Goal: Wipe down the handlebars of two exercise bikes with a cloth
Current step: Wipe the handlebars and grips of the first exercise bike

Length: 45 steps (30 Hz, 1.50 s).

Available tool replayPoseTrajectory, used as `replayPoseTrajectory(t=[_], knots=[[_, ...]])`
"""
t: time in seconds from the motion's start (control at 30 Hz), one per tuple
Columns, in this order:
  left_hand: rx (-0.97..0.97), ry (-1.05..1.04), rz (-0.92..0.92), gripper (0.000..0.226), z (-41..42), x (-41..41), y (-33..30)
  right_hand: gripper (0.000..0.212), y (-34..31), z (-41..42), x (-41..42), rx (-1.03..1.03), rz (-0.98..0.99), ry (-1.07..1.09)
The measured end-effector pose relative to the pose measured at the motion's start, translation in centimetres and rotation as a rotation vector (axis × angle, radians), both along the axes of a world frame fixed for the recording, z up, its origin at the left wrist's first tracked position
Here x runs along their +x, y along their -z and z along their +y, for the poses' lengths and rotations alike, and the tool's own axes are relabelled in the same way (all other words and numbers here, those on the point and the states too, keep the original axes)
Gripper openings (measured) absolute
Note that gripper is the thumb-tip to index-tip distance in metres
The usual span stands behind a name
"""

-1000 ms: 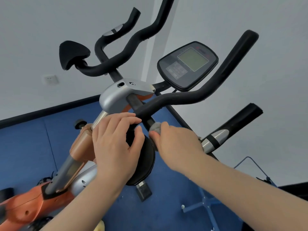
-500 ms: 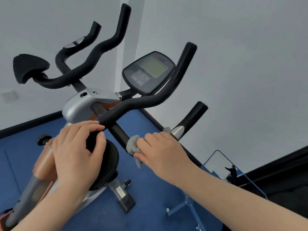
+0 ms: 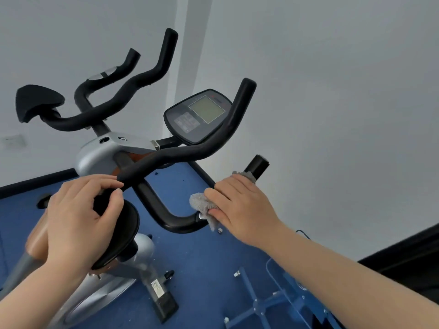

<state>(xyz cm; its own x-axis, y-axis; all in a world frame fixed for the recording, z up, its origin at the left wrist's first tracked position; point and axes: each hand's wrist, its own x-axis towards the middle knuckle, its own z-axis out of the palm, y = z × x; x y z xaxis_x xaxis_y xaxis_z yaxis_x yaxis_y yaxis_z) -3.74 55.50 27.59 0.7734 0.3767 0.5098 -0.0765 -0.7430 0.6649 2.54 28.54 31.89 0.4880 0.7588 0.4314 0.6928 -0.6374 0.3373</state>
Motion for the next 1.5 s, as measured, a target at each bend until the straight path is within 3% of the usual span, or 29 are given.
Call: replayPoseTrajectory(t=[0.1, 0.17, 0.3, 0.43, 0.53, 0.6, 0.67, 0.77, 0.97, 1.13, 1.33, 1.5], knots=[[0.0, -0.008, 0.003, 0.016, -0.1, 0.0, -0.1, 0.035, -3.6, -2.9, 3.4, -0.232, -0.216, -0.084], [-0.004, -0.005, -0.002, 0.014, -0.2, 0.0, -0.1, 0.034, -4.8, -3.5, 4.6, -0.251, -0.314, -0.081], [-0.022, -0.025, -0.009, 0.012, -0.5, 0.2, 0.2, 0.035, -5.3, -2.8, 5.3, -0.029, -0.293, -0.004], [-0.044, -0.05, -0.008, 0.014, -0.6, 0.2, 0.5, 0.044, -5.4, -1.9, 5.6, 0.304, -0.046, 0.107], [-0.093, -0.074, 0.02, 0.006, -0.6, -0.2, 0.5, 0.048, -5.4, -1.2, 5.9, 0.383, 0.135, 0.393], [-0.141, -0.109, 0.04, 0.013, -0.6, -0.5, 0.7, 0.052, -5.8, -0.9, 5.8, 0.462, 0.179, 0.56], [-0.18, -0.132, 0.04, 0.018, -0.6, -0.6, 0.9, 0.048, -6.3, 0.1, 4.8, 0.589, 0.082, 0.498], [-0.249, -0.178, 0.04, 0.012, -0.6, -0.7, 0.8, 0.037, -7.1, 4.5, 2.9, 0.702, -0.012, 0.218], [-0.438, -0.153, 0.022, 0.002, -0.4, -0.8, 1.0, 0.027, -5.4, 14.4, 3.0, 0.278, 0.288, -0.229], [-0.567, -0.126, -0.007, 0.009, 0.1, -0.6, 1.3, 0.027, -1.0, 16.9, 3.4, 0.087, 0.658, -0.38], [-0.564, -0.055, 0.02, 0.014, 0.6, -0.6, 1.5, 0.033, -1.7, 15.8, 6.1, -0.246, 0.475, -0.415], [-0.536, -0.003, 0.084, 0.022, 0.6, -0.2, 1.0, 0.03, -4.3, 13.8, 8.4, -0.191, 0.526, -0.398]])
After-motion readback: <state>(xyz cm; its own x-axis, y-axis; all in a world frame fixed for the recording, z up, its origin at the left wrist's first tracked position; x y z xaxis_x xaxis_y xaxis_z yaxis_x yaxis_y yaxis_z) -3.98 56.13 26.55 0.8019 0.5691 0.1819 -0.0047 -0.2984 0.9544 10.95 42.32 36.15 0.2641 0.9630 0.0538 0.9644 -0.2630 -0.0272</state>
